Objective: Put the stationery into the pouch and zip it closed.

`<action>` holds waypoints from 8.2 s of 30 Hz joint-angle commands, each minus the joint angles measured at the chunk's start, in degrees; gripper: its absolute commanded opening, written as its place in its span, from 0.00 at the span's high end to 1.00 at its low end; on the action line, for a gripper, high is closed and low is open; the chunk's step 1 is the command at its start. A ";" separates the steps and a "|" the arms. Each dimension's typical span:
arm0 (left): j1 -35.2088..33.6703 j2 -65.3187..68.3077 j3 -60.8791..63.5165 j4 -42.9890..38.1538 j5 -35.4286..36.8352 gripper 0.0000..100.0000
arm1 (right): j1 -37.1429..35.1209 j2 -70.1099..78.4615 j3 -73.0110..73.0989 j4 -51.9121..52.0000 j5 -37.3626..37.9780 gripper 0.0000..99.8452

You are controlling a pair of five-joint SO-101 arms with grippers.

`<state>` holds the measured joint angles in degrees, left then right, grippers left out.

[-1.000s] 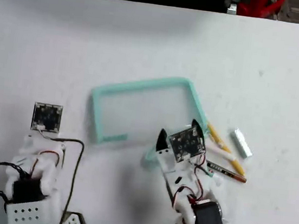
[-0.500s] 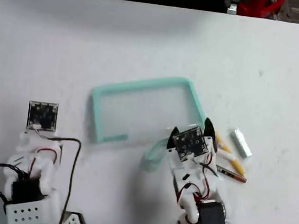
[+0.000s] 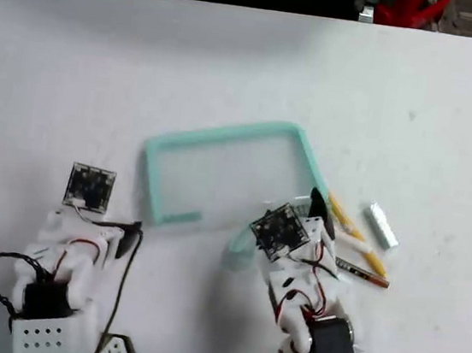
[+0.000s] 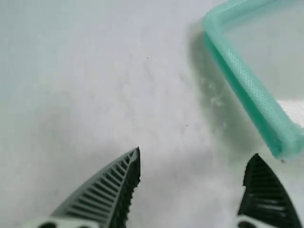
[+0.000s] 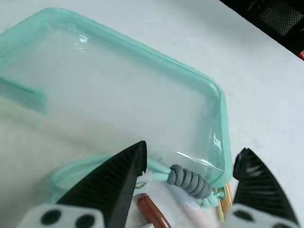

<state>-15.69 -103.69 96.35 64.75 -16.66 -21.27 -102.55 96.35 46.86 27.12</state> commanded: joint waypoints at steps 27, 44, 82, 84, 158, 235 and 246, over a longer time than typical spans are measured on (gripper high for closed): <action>2.33 -0.84 -0.62 0.26 -7.03 0.90 | -0.84 0.40 0.53 -0.13 7.82 0.99; 2.33 -0.84 -0.35 0.26 -6.95 0.87 | -0.75 0.57 0.53 -0.04 8.62 0.87; -0.57 0.04 -21.89 1.58 -10.20 0.84 | -0.75 0.40 0.53 0.75 8.44 0.97; 1.89 3.03 -22.24 1.41 -10.02 0.84 | -0.75 0.40 0.53 0.75 8.62 0.96; 12.00 79.60 -43.96 -18.29 9.67 0.98 | 9.98 84.97 -51.87 2.95 -12.92 0.88; 8.31 80.04 -43.34 -19.25 10.37 0.86 | 23.96 86.37 -52.22 -5.23 -12.92 0.77; 8.22 79.69 -43.34 -18.99 10.37 0.86 | 24.57 102.99 -62.33 -5.05 -12.92 0.78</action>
<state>-7.16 -23.08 54.07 46.46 -6.29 2.99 -0.04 37.71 42.37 14.29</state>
